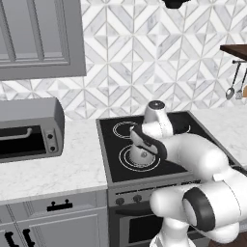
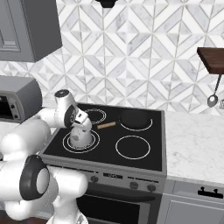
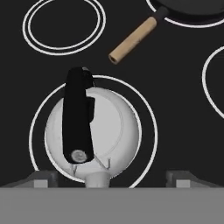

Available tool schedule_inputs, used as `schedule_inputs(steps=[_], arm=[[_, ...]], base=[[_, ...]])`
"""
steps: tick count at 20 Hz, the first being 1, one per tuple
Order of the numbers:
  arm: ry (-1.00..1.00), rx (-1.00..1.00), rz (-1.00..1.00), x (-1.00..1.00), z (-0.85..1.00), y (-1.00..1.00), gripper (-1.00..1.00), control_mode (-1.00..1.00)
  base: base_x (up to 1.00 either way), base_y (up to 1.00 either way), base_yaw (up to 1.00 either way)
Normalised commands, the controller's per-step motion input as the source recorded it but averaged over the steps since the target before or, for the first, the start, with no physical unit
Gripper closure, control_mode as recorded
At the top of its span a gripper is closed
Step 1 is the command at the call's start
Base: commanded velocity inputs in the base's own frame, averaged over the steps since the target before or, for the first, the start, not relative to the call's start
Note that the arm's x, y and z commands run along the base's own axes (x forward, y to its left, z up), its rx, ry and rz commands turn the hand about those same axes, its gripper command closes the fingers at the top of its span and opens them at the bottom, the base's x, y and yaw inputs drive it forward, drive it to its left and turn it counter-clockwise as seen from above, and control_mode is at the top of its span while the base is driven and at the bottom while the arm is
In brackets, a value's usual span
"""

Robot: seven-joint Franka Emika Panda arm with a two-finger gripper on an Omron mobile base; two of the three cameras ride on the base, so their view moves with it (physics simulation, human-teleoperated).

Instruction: Pick the kettle from the counter and place it on a stove burner. Then turn the burner on.

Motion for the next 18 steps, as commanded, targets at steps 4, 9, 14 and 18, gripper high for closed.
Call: schedule_inputs(steps=[4,9,14,18], arm=[[-0.2,0.0,0.05,-1.0,0.5,0.0,-1.0,-1.0],[-0.24,0.0,0.08,-1.0,0.54,0.06,-1.0,-1.0],[-0.08,-0.11,0.23,-1.0,-0.04,0.37,-1.0,-1.0],[0.0,-0.2,0.32,-1.0,-0.35,0.78,-1.0,-1.0]], base=[[0.0,0.0,0.0],[0.0,0.0,0.0],[0.0,0.0,0.0],[0.0,0.0,0.0]])
